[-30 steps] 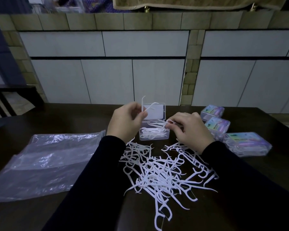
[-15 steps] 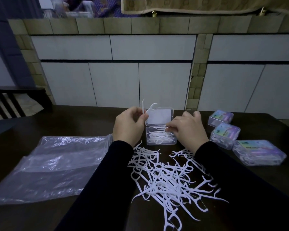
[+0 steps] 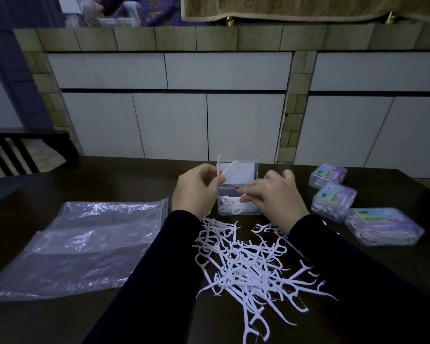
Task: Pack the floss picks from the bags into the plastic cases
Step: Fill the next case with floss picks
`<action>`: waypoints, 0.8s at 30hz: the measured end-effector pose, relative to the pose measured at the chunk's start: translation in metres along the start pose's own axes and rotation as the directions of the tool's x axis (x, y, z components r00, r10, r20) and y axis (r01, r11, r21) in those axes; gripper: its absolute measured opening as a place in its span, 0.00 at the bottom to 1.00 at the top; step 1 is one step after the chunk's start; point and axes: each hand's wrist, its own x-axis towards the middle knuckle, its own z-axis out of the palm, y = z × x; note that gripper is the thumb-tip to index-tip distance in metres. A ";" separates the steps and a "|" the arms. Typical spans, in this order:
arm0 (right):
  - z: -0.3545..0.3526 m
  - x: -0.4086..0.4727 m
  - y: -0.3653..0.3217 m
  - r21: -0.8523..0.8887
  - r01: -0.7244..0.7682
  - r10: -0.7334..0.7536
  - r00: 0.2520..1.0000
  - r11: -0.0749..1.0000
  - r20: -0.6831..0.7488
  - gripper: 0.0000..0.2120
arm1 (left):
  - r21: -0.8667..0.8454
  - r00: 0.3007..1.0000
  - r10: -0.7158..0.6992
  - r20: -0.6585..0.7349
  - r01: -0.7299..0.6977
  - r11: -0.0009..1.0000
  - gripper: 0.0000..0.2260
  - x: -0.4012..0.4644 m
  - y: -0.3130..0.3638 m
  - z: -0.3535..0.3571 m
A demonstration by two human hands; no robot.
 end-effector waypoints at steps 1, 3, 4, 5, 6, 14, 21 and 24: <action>0.001 0.000 0.000 0.016 0.001 -0.001 1.000 1.000 -0.012 0.09 | 0.000 1.000 0.000 0.002 0.000 1.000 0.01 0.000 0.000 0.000; 0.001 0.000 0.000 0.052 -0.013 0.015 0.999 0.999 -0.045 0.10 | -0.001 1.000 0.007 0.000 -0.007 1.000 0.01 0.000 0.000 0.000; 0.000 0.000 -0.001 0.063 -0.012 0.016 0.998 0.998 -0.055 0.12 | -0.001 1.000 0.010 -0.003 -0.010 1.000 0.01 0.000 0.000 0.000; -0.001 0.000 -0.003 0.062 -0.011 0.013 0.999 0.998 -0.042 0.13 | 0.001 1.000 0.014 -0.006 -0.014 1.000 0.01 0.000 0.000 -0.001; -0.002 0.000 -0.005 0.048 -0.011 0.011 1.000 0.999 0.001 0.13 | 0.003 1.000 0.017 -0.007 -0.017 1.000 0.01 0.000 0.000 -0.001; -0.002 -0.002 0.000 0.059 -0.127 0.114 0.976 0.990 0.186 0.24 | 0.015 1.000 -0.001 0.014 0.000 1.000 0.01 0.000 -0.002 0.000; 0.001 -0.009 0.018 0.030 -0.283 0.256 0.905 0.959 0.340 0.35 | 0.016 0.999 -0.008 0.031 0.008 1.000 0.00 0.000 0.000 0.002; 0.001 -0.011 0.017 0.086 -0.283 0.231 0.894 0.955 0.384 0.31 | -0.037 0.998 0.040 0.052 -0.039 0.999 0.02 -0.001 0.001 0.003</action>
